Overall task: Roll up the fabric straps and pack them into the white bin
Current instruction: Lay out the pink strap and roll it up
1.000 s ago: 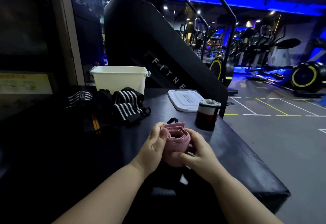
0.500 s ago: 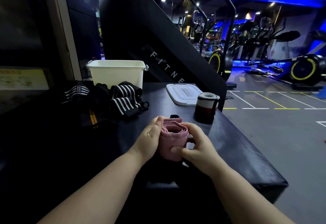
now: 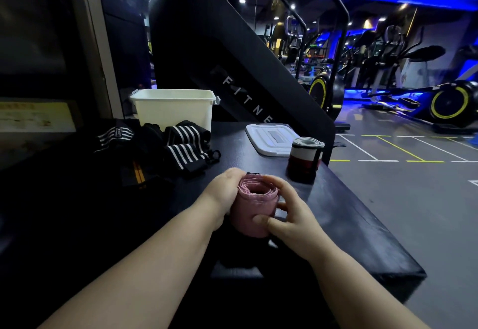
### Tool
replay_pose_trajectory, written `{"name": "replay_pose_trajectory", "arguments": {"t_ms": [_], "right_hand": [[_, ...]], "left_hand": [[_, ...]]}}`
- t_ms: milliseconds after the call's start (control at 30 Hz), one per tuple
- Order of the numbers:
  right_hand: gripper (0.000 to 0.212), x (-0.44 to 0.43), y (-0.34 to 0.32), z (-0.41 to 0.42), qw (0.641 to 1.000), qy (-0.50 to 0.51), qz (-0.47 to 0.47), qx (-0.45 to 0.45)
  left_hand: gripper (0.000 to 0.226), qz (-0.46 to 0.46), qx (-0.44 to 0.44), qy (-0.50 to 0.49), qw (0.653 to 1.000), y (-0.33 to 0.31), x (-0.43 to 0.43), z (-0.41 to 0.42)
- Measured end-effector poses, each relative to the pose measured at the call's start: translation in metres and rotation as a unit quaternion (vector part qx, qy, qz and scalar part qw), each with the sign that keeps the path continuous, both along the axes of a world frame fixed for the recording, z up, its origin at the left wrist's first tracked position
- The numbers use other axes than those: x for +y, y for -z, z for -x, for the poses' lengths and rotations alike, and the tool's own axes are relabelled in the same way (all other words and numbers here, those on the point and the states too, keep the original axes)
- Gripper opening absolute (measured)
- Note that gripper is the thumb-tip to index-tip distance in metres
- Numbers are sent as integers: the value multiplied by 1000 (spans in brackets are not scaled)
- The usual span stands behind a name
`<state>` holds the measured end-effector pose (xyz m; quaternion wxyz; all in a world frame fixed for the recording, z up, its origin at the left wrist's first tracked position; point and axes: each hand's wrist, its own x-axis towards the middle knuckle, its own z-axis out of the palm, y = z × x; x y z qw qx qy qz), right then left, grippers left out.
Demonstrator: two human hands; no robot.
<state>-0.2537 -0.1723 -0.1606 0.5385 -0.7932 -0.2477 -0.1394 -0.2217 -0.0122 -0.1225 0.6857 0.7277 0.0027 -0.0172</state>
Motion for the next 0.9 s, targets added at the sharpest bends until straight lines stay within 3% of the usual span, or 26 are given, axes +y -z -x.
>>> {"name": "replay_pose_trajectory", "arguments": {"t_ms": [233, 400, 500, 567, 700, 800, 900], "right_hand": [[72, -2, -2, 1, 999, 12, -36, 36], [70, -4, 1, -1, 998, 11, -42, 43], [70, -7, 2, -3, 997, -6, -54, 63], [69, -10, 2, -4, 993, -34, -77, 88], [54, -12, -1, -5, 962, -94, -195, 166], [31, -9, -5, -7, 953, -43, -234, 188], [32, -3, -12, -12, 947, 12, -245, 209]], "left_hand": [[28, -6, 20, 33, 999, -4, 0, 7], [59, 93, 10, 134, 987, 14, 10, 10], [96, 67, -39, 192, 978, 23, 20, 6], [107, 27, -66, 223, 972, 26, 24, 5], [99, -26, -92, 232, 968, 27, 24, 5], [94, -16, -97, 220, 971, 28, 22, 5], [90, -11, -103, 214, 971, 29, 21, 5]]}}
